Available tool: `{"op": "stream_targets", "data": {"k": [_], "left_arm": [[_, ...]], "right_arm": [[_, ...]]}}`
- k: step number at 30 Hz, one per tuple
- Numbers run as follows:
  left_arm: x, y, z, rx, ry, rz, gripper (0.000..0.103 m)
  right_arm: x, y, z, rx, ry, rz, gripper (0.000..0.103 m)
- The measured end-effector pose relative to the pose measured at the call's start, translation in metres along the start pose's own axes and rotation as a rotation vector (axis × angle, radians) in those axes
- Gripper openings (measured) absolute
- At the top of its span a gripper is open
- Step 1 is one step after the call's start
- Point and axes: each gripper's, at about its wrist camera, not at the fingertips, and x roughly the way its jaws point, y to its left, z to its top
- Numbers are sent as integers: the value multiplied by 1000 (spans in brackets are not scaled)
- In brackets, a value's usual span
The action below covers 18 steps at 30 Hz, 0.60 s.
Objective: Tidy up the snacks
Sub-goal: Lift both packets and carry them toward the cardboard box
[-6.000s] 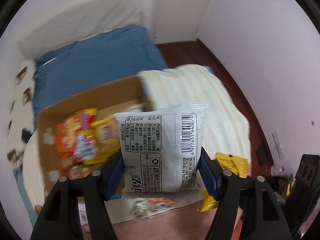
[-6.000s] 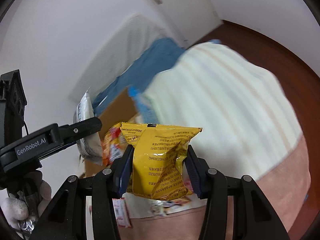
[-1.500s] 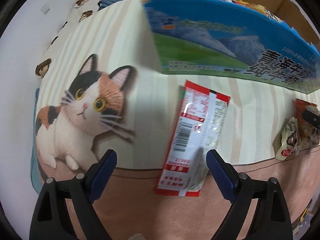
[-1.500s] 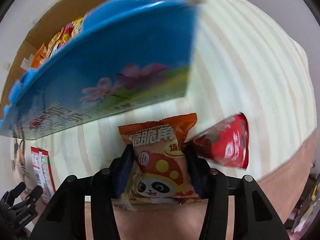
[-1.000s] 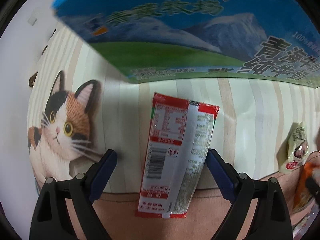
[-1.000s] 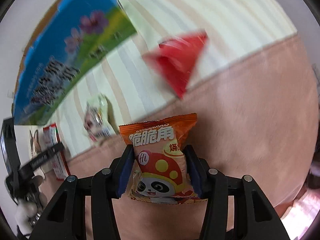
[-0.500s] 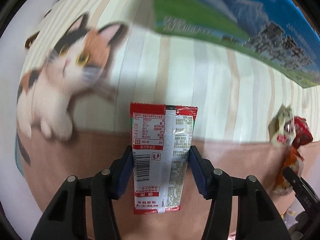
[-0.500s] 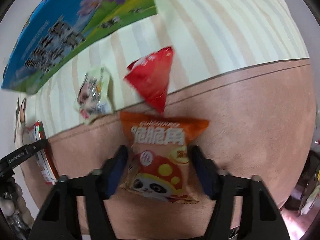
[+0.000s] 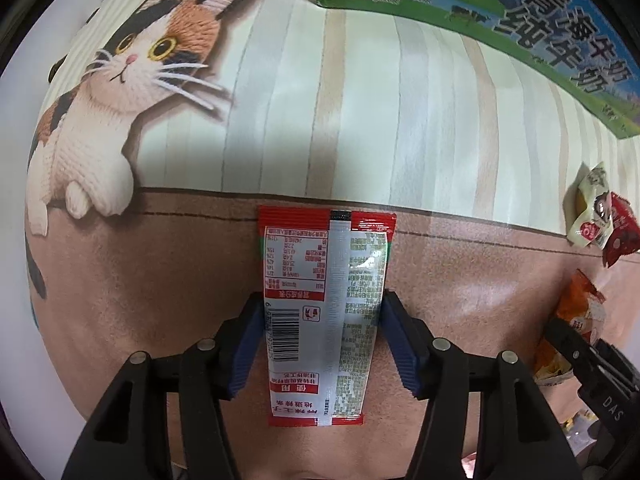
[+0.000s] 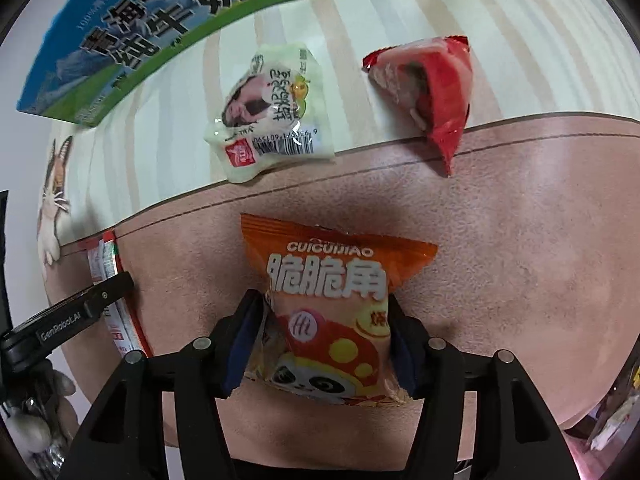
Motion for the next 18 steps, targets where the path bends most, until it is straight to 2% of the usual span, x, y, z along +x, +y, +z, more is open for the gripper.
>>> {"op": "stream_targets", "data": {"k": [4,5,7,10,18], "left_arm": [[0,-11,-3,16,-5,23,56],[2,-28,-1,9,-12,21,54],[0,-35,-13,4,-12,19,51],[-7,-27,-22,-5,-9,4,50],[-40,-27,-33,4,-33,-45,48]], "right_arm": [[10,14,1,-35,2,-39,60],[10,16,0,-44,-4,-44,58],[10,26,-4,-63,-19,-45,55],[10,44,-12,-67,-29,-19,48],[-22,65,-22,-81,-62,51,47]]}}
